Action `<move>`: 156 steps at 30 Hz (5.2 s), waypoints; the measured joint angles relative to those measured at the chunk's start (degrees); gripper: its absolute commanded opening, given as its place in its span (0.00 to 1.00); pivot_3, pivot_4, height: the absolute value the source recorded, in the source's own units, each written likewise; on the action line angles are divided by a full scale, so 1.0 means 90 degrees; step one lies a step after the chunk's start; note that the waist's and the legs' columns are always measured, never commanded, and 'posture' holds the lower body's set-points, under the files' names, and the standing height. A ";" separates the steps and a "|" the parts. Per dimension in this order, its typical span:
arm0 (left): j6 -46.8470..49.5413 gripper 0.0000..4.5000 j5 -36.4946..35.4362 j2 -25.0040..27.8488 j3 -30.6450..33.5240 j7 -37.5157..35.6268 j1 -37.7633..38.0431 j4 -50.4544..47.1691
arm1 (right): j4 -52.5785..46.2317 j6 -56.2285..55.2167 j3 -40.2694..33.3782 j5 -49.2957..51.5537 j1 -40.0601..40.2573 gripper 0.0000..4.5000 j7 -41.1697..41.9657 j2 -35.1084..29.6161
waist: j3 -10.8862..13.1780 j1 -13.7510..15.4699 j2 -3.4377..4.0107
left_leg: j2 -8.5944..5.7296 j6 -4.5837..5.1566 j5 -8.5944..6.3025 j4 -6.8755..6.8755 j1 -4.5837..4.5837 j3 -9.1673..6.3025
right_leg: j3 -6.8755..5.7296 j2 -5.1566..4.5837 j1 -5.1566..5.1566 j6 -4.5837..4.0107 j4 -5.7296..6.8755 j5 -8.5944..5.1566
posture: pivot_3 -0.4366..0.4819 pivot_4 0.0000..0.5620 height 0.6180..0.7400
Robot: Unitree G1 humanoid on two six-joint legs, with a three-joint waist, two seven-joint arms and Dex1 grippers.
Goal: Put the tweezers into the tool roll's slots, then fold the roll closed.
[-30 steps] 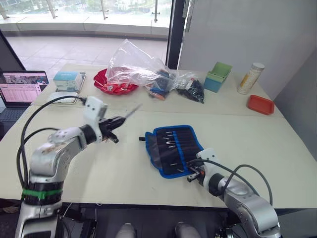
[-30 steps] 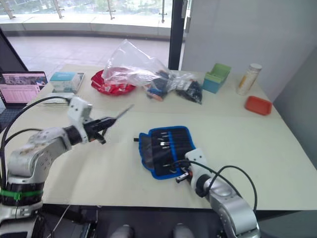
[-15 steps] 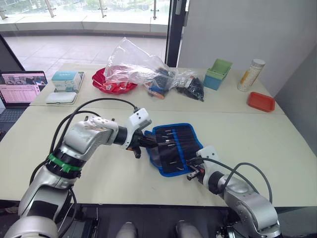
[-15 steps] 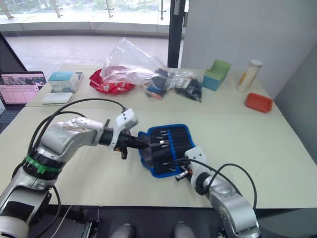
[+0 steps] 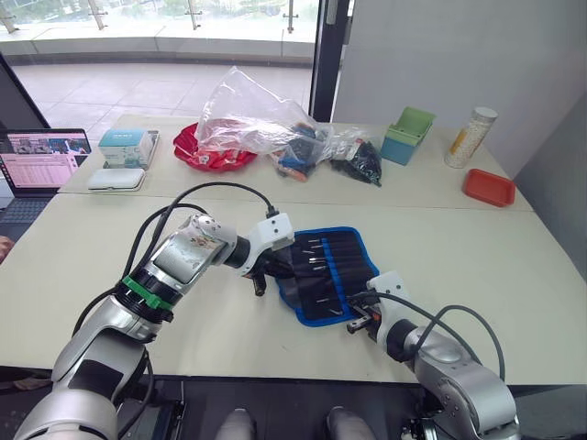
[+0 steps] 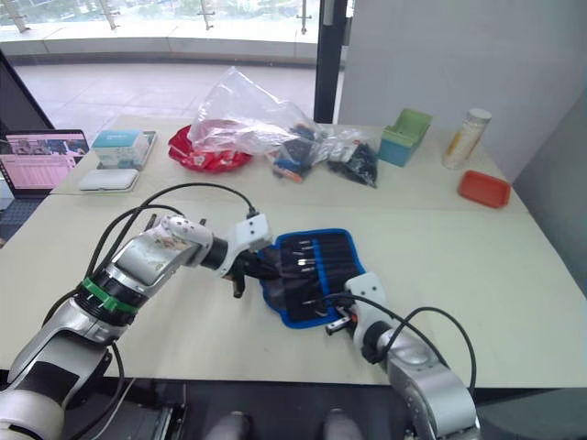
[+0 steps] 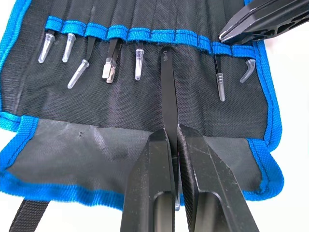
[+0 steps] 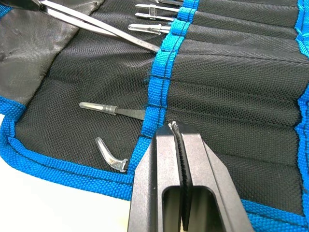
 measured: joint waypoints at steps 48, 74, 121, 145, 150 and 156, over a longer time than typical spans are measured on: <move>-0.1335 0.96 0.1379 -0.1489 0.0847 -0.0013 -0.0124 0.1014 | -0.0540 0.0653 -0.0021 -0.0001 0.0118 0.00 -0.0480 0.0183 | 0.0013 0.0087 0.0045 | -0.0017 0.0010 -0.0005 0.0015 -0.0007 -0.0010 | -0.0004 -0.0009 0.0010 -0.0013 0.0014 0.0021 | 0.48 0.27 1.00; -0.1664 1.00 -0.0566 -0.1674 0.6707 0.3505 0.7252 -0.3493 | 0.0214 0.0477 0.0086 0.0071 -0.0492 0.00 0.0496 -0.0568 | -0.0022 0.0007 0.0012 | -0.0002 0.0001 -0.0010 0.0007 0.0055 0.0008 | 0.0010 -0.0009 0.0054 -0.0035 -0.0002 0.0029 | 0.48 0.27 1.00; -0.3708 0.46 0.0580 -0.0559 0.5033 0.4171 0.2012 0.3771 | 0.0134 0.0442 -0.0006 0.0047 -0.0310 0.00 0.0201 -0.0361 | -0.0089 0.0130 0.0078 | -0.0007 0.0005 -0.0004 -0.0002 0.0095 -0.0001 | -0.0004 -0.0008 0.0063 0.0000 0.0013 -0.0007 | 0.48 0.27 1.00; -0.3295 0.01 -0.0042 -0.0483 0.4502 0.2992 0.1635 0.1890 | 0.0059 0.0510 0.0032 0.0017 -0.0301 0.00 0.0214 -0.0343 | -0.0074 0.0083 -0.0017 | -0.0006 -0.0008 0.0003 -0.0006 0.0028 -0.0012 | -0.0010 -0.0006 0.0033 -0.0043 0.0010 0.0020 | 0.48 0.27 1.00; -0.1452 0.01 -0.0856 -0.0241 0.3435 0.1710 0.1811 -0.0119 | 0.0069 0.0506 0.0106 0.0018 -0.0405 0.00 0.0218 -0.0326 | -0.0058 -0.0020 0.0008 | -0.0003 -0.0007 0.0003 -0.0009 0.0037 -0.0011 | -0.0009 -0.0002 0.0034 -0.0036 0.0012 0.0016 | 0.48 0.27 1.00; -0.0488 0.01 -0.0840 0.0181 0.2177 0.0933 0.1659 -0.0865 | 0.0095 0.0505 0.0132 0.0018 -0.0467 0.00 0.0226 -0.0312 | -0.0040 -0.0069 0.0023 | -0.0002 -0.0006 0.0003 -0.0008 0.0035 -0.0011 | -0.0008 0.0000 0.0032 -0.0005 0.0012 -0.0003 | 0.48 0.27 1.00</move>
